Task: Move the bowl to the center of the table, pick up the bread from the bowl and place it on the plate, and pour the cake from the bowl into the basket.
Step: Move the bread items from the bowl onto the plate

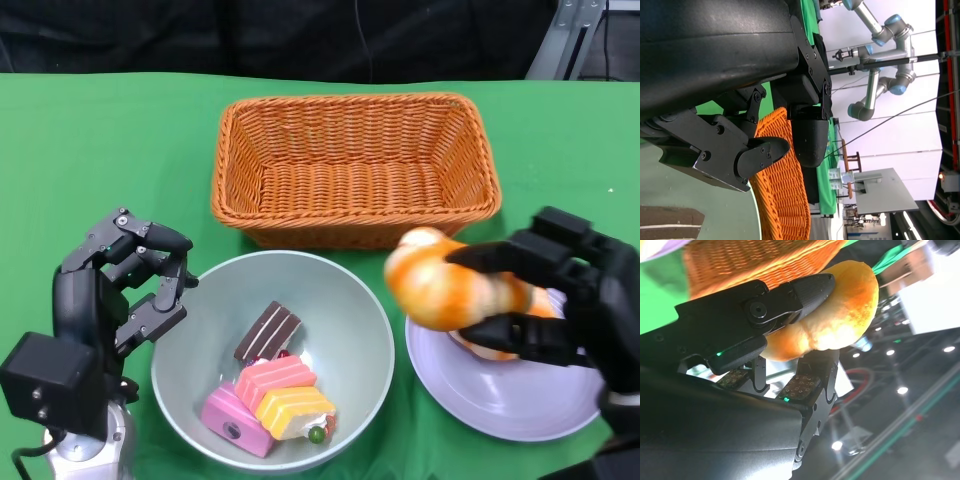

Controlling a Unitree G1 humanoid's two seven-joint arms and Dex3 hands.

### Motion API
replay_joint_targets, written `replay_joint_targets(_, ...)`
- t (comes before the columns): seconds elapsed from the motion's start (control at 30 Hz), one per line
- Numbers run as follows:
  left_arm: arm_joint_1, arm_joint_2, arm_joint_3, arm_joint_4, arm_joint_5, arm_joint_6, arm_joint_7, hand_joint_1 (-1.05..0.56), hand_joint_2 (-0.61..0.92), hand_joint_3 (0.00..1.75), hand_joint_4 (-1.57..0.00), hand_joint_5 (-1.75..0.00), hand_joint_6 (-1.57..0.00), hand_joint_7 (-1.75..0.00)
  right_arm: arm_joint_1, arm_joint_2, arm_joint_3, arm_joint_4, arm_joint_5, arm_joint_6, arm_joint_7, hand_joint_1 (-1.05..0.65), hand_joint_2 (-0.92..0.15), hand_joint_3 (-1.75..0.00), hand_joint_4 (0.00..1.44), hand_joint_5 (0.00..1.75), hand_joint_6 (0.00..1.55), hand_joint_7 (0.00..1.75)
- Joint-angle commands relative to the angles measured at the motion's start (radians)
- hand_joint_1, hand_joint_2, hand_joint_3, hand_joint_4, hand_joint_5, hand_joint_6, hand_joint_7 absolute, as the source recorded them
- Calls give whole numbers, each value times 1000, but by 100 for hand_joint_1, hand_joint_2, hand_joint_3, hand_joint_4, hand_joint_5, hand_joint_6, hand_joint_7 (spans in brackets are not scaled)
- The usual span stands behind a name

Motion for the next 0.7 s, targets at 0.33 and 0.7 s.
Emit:
replay_joint_targets(0.33, -21, 28, 15, -11, -31, 5, -32, -5, 64, 86, -79, -151, -81, -127, 94, -22, -91, 38, 9, 38, -22, -9, -78, -17, 89, 123, 92, 88)
replay_joint_targets(0.7, -25, 42, 21, -22, -47, 15, -46, -4, 67, 86, -81, -150, -83, -124, 70, -22, -46, 203, -68, 80, -162, -17, -68, -38, 93, 118, 102, 74)
